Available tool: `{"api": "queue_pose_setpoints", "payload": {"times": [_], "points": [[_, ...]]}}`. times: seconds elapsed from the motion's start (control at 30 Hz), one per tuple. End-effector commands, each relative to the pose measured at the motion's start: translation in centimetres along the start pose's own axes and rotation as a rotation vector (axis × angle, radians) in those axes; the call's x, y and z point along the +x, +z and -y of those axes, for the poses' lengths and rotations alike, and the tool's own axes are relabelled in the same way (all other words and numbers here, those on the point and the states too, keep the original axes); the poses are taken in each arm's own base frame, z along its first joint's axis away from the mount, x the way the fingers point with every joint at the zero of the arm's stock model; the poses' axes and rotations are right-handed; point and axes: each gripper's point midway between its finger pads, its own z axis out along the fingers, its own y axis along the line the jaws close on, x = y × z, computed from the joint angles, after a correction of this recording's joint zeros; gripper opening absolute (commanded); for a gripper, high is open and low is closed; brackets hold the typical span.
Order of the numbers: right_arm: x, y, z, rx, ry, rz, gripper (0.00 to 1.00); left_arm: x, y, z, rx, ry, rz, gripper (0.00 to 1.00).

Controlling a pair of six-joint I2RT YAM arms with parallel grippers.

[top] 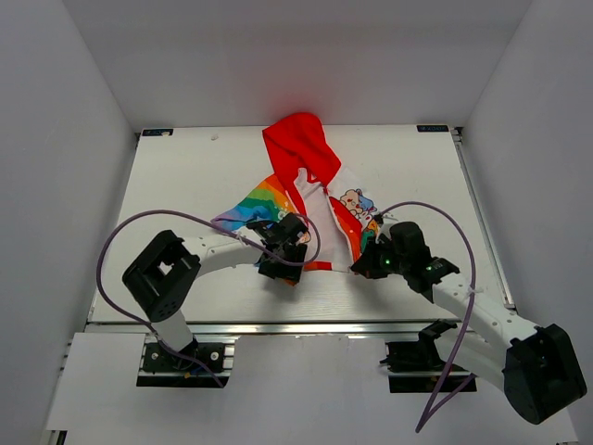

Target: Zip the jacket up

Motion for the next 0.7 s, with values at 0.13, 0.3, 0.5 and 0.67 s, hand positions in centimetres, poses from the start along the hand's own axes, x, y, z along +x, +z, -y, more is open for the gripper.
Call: {"api": "queue_pose_setpoints", "payload": {"times": [0.13,0.3,0.5,0.67], "points": [[-1.1,-0.5,0.1,0.017,-0.012,0.046,0.00,2.3,2.3,-1.8,-0.200,0.022,-0.043,0.70],[-0.9,-0.5,0.3,0.024,-0.006,0.048,0.00,3.2,3.5,-2.3,-0.311,0.044,-0.071,0.63],[-0.6,-0.5,0.6,0.036,-0.004,0.049,0.00,4.4,5.0,-1.9,-0.306,0.068,-0.121,0.34],[-0.5,-0.3,0.4,0.017,-0.010,0.055,0.00,3.9,4.8,-1.2,-0.275,0.064,-0.108,0.00]]}}
